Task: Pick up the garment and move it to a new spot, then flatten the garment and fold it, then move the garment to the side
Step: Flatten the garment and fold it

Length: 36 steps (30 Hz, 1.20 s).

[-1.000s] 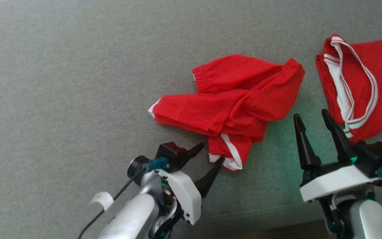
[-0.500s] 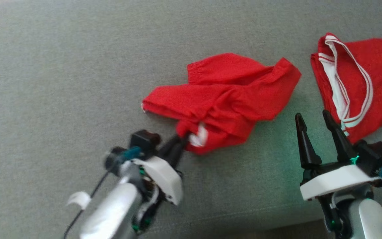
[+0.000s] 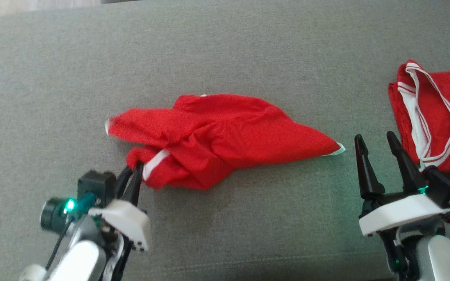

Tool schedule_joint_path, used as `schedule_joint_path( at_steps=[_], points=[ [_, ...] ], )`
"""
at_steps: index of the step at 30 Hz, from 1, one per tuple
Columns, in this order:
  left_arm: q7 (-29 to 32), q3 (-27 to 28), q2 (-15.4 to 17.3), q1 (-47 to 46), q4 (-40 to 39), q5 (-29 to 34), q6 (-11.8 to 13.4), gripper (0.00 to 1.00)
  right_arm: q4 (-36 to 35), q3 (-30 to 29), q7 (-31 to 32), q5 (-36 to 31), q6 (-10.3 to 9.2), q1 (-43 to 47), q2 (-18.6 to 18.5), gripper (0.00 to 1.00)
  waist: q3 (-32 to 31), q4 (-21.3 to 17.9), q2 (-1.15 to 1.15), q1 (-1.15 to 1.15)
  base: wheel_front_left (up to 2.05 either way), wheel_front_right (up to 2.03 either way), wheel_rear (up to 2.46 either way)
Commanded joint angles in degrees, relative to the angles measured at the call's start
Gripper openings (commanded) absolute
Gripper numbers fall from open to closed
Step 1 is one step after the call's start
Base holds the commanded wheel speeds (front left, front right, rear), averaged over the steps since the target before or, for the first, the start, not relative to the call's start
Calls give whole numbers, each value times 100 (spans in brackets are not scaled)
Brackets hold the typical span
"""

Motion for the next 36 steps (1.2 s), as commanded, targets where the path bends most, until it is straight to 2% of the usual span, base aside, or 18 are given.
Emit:
schedule_joint_path(
  at_steps=[1,5,9,11,16,20,28,36],
  points=[
    [19,276,160,-9,-224,-55,56,0,-194,120,12,29,20,5,-17,100,-37,39,0,0,0,0,0],
    [-14,252,99,278,-86,-220,53,0,-212,121,49,18,20,8,-16,100,-67,69,0,0,0,0,0],
    [-173,242,-114,452,238,-443,30,2,-255,84,99,-15,20,30,-16,100,-125,123,0,0,0,0,0],
    [-354,284,-195,472,327,-507,29,100,-284,84,122,-43,20,32,-16,100,-166,154,0,0,0,0,0],
    [-1028,505,-331,487,360,-507,190,100,-392,89,189,-127,20,34,-24,100,-304,245,0,0,0,0,0],
    [-1366,697,-304,454,206,-328,346,100,-480,75,261,-176,20,70,-34,100,-423,302,0,0,0,0,0],
    [-1492,917,-156,441,-362,110,396,100,-640,116,386,-286,20,177,-99,100,-589,308,0,0,0,0,0],
    [-1496,979,-104,614,-650,271,410,100,-723,143,440,-275,20,210,-120,100,-605,269,0,0,0,0,0]
  ],
)
